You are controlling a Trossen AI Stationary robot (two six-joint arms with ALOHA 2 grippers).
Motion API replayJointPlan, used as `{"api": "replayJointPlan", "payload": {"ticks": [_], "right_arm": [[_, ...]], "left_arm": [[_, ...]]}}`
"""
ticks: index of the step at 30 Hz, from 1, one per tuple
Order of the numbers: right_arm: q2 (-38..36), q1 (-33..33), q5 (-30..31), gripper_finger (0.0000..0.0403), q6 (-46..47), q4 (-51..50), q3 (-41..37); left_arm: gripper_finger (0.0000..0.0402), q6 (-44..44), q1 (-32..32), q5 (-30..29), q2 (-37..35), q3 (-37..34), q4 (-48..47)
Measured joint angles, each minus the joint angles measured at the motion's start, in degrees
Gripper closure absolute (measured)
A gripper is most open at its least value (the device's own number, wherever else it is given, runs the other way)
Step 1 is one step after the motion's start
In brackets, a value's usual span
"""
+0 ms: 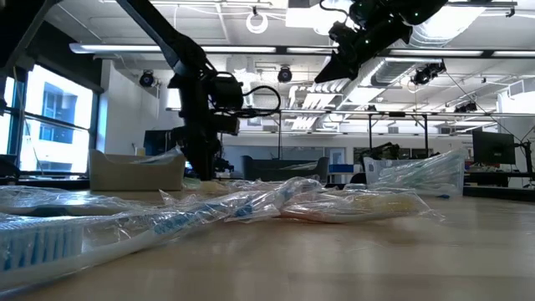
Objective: Pick & Place Toothbrushes
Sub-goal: Put the orange toothbrush into the blue bin
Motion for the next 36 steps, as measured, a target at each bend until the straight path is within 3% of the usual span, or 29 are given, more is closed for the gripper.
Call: {"api": "replayJointPlan", "payload": {"ticks": [25, 36], "right_arm": [[0.0, 0.0, 0.7, 0.0398, 0.2, -0.8, 0.0], [0.0, -0.1, 1.3, 0.0399, -0.3, -2.9, 0.0]], "left_arm": [[0.0298, -0.6, -1.1, -0.6, 3.9, 0.2, -0.3], [0.0376, -2.9, -1.1, -0.8, 3.8, 0.2, -1.5]]}}
